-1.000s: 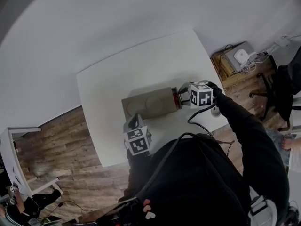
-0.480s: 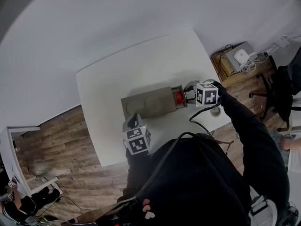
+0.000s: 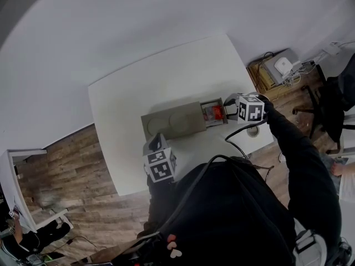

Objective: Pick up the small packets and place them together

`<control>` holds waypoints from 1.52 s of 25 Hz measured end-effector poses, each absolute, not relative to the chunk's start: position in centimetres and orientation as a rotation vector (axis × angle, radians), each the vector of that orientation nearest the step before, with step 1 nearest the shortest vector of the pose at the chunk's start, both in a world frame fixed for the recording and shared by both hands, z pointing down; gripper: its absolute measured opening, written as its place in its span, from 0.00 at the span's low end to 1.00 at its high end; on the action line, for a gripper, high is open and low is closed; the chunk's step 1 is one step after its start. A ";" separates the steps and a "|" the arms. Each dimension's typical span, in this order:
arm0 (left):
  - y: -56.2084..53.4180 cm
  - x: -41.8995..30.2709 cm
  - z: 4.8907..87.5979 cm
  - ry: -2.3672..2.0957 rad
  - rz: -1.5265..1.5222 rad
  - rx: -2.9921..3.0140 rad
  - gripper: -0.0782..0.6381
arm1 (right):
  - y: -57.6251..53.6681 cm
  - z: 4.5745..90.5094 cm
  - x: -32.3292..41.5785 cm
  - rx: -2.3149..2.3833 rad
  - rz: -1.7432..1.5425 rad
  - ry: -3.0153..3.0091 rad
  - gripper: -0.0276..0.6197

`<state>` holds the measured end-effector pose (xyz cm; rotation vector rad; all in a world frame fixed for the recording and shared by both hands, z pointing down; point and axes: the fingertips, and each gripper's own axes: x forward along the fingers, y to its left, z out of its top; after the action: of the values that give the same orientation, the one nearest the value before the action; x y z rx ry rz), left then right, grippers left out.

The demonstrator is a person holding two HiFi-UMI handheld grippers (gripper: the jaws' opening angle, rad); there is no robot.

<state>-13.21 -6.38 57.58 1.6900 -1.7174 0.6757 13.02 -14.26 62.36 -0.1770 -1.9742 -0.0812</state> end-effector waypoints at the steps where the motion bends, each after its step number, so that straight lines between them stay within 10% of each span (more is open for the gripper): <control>1: -6.4 -13.3 57.6 -1.720 0.674 1.691 0.11 | -14.3 62.3 13.3 -0.172 -0.079 -1.970 0.30; 38: -6.6 -14.0 56.7 -1.743 0.679 1.697 0.11 | -16.4 63.0 21.8 -0.019 -0.011 -1.847 0.30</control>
<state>-13.95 -6.58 56.66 1.6966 -1.7428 0.6793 21.82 -16.39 62.96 -0.0187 -1.8474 -0.0113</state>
